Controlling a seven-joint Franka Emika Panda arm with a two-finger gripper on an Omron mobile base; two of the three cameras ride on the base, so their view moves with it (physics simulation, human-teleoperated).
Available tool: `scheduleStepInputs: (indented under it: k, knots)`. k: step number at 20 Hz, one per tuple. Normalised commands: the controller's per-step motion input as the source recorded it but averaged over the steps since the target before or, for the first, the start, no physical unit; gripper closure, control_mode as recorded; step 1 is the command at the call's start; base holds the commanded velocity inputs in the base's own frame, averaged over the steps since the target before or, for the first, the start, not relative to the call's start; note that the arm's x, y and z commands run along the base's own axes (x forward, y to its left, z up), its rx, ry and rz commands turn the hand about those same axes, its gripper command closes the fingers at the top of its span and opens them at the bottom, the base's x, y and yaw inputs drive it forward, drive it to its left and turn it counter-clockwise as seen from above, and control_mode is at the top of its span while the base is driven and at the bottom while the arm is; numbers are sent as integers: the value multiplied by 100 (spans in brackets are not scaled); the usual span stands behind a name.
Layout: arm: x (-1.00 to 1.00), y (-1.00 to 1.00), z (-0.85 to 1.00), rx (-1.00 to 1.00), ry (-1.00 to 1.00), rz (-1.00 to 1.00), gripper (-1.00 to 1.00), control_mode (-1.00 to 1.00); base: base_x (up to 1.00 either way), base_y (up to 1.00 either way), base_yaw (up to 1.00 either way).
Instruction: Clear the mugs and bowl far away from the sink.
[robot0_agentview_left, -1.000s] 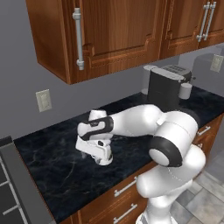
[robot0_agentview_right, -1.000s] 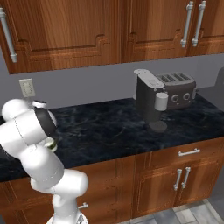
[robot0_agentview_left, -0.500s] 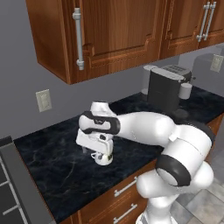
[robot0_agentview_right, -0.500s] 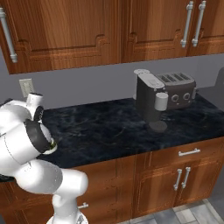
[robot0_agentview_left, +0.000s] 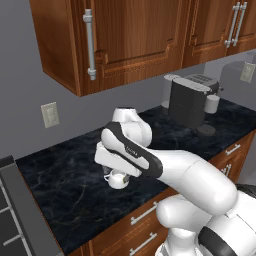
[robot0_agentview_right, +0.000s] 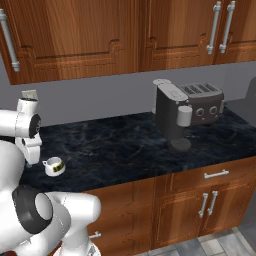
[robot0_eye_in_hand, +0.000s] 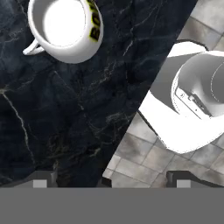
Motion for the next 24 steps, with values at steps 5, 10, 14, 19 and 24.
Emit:
scheduleStepInputs:
  k: [5, 10, 14, 19, 24]
  knots:
    - [-92, -95, 35, 3, -17, 0, -100, -100, 0, 0, 0]
    - [-60, -86, 23, 4, -16, 0, -100, -100, 0, 0, 0]
    - [-29, -48, 1, 3, -4, 0, -100, -100, 0, 0, 0]
    - [-1, -22, 0, 1, 0, 0, -100, -100, 0, 0, 0]
    - [0, -1, 0, 0, 0, 0, -100, 100, -2, -2, 0]
